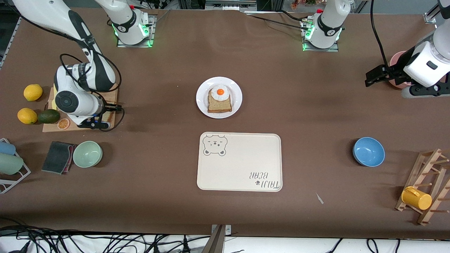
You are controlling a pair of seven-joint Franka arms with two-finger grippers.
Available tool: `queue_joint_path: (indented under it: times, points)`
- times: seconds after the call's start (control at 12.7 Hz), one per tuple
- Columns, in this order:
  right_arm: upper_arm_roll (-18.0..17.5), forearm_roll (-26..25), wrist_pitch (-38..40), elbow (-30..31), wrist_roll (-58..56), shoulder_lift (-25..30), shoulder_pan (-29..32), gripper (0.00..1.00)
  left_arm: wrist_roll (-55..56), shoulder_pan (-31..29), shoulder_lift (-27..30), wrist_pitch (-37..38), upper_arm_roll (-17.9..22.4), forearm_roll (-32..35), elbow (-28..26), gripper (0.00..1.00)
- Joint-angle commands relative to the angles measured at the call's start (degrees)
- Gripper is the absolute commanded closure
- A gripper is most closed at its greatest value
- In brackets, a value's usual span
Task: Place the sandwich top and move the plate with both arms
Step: 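Lower the right gripper and grasp the bread slice edge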
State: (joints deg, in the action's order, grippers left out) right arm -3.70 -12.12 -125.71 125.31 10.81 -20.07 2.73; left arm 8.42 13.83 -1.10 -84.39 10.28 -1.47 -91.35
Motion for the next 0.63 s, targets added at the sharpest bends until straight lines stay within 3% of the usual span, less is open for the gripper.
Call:
queue_joint_path:
  times: [0.0, 0.39, 0.55]
  points:
    - [-0.3, -1.4, 0.0, -0.7, 1.5, -1.3, -0.2, 0.27, -0.1, -0.3, -0.3, 1.1, 0.0, -1.5, 1.3, 0.00]
    - [0.0, -4.1, 0.0, -1.6, 1.5, -2.5, 0.1, 0.28, -0.1, -0.3, -0.4, 1.0, 0.1, -1.5, 1.3, 0.00]
    - [0.0, -4.1, 0.0, -1.5, 1.7, -2.6, 0.2, 0.36, -0.1, -0.3, -0.4, 1.1, 0.0, -1.5, 1.3, 0.00]
